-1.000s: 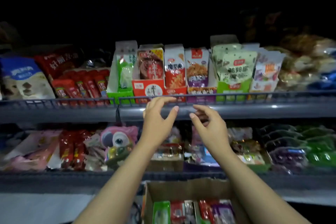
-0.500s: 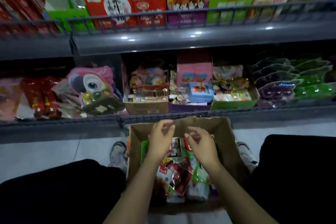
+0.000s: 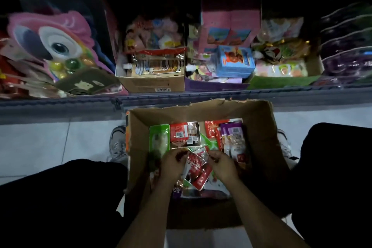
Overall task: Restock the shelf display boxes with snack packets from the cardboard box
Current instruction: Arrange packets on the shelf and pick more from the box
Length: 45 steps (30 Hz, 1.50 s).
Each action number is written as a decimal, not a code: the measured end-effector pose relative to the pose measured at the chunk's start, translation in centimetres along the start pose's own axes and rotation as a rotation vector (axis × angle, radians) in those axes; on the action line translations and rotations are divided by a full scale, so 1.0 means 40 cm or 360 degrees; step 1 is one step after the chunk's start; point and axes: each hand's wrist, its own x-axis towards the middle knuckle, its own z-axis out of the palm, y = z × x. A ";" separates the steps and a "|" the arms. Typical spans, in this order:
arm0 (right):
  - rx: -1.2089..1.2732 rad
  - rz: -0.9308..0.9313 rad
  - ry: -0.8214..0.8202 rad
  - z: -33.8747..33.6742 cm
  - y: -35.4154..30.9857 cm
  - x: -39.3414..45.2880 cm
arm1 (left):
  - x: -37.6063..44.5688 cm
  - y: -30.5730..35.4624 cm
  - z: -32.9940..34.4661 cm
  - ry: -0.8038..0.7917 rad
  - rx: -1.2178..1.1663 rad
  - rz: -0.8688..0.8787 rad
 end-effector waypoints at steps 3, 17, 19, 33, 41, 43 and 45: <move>0.0043 0.0087 -0.0111 0.030 0.019 0.024 | 0.010 -0.041 0.028 -0.0081 -0.0001 0.0009; -0.0053 0.0312 -0.0082 0.109 0.057 0.090 | 0.046 -0.121 0.088 -0.0098 0.0165 0.0038; 0.0060 0.0344 -0.0036 0.115 0.063 0.091 | 0.045 -0.113 0.087 -0.0103 0.0140 -0.0016; 0.0117 0.0221 0.0023 0.021 0.036 0.075 | 0.045 -0.046 0.083 0.0092 -0.0189 -0.0177; 0.0357 0.0140 0.0102 -0.154 0.001 0.017 | 0.001 0.075 0.043 -0.0014 -0.0162 -0.0180; 0.0412 0.0092 0.0086 -0.192 -0.017 -0.011 | -0.015 0.123 0.026 -0.0035 -0.0255 -0.0168; 0.0568 0.0038 0.0136 -0.223 -0.046 -0.039 | -0.036 0.175 0.003 -0.0078 -0.0352 -0.0132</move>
